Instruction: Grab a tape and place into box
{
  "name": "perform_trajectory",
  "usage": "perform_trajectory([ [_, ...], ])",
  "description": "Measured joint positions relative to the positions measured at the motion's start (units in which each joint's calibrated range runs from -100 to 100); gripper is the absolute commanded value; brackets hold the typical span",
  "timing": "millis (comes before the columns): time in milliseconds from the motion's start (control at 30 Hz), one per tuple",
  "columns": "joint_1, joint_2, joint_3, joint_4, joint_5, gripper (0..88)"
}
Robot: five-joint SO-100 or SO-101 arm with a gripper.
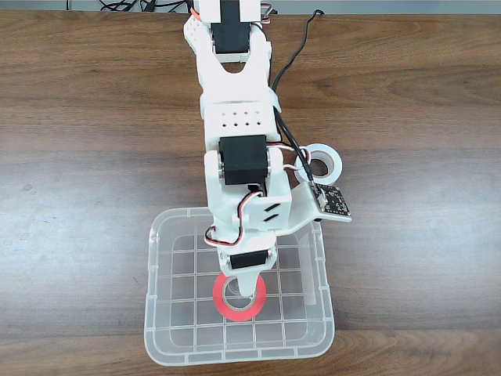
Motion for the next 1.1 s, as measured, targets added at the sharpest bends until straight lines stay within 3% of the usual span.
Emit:
perform_trajectory([
  [233,-0.1,-6.4,-0.5,3.0,0.0,15.1],
  [433,-0.8,-18.3,-0.6,11.3,0.0,3.9],
  [767,-1.7,-41.7,-0.5,21.0,0.0,3.1],
  [1100,-1.7,-68.6,29.4,21.3,0.0,3.0],
])
